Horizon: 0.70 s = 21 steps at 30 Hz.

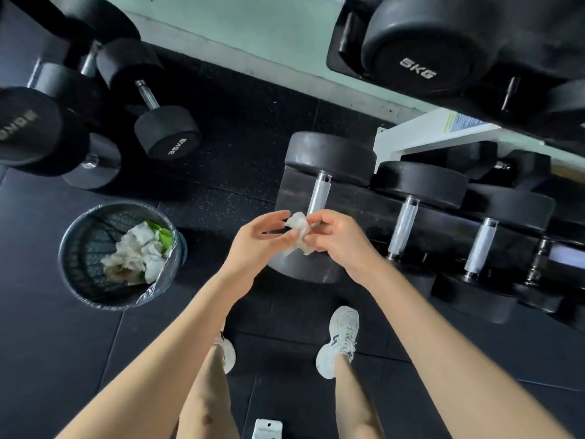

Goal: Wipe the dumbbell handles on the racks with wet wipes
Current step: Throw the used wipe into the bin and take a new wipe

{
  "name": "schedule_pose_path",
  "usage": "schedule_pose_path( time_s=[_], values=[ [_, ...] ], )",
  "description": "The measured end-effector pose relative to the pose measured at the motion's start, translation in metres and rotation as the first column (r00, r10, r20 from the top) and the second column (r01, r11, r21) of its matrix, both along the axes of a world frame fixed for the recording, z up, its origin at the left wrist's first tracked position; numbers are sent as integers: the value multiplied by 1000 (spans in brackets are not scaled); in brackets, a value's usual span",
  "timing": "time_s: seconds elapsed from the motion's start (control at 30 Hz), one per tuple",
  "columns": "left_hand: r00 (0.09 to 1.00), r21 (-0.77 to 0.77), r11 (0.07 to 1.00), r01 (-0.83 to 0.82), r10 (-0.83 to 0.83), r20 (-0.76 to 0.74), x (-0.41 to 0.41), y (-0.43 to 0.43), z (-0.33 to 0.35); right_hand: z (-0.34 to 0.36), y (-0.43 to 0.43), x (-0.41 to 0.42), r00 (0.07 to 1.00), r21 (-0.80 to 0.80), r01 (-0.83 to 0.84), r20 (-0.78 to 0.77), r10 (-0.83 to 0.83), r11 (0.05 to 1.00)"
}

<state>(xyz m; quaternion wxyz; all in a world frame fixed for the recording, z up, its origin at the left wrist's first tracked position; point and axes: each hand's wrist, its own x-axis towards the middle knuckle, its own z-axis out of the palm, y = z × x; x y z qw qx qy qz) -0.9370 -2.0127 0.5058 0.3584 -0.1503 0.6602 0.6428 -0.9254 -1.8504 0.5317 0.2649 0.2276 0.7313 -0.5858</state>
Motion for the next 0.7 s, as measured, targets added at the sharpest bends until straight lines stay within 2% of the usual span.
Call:
schedule_pose_path(
  time_s=[0.13, 0.23, 0.3, 0.43, 0.7],
  values=[
    [999, 8, 999, -35, 35, -31, 5, -21, 30, 20, -33, 6, 994, 74, 66, -87, -59, 995],
    [992, -3, 992, -128, 128, 16, 9, -47, 45, 22, -77, 11, 989, 141, 90, -128, -72, 986],
    [974, -39, 978, -207, 209, 81, 11, -76, 48, 19, -107, 14, 994, 146, 48, -102, -33, 988],
    [935, -171, 939, -298, 323, 147, 17, -149, 36, 10, -169, 15, 997, 5, -68, 25, 67, 998],
    [894, -493, 801, -340, 437, 94, 36, -271, -26, -27, -239, 12, 990, 61, -108, 102, 102, 992]
  ],
)
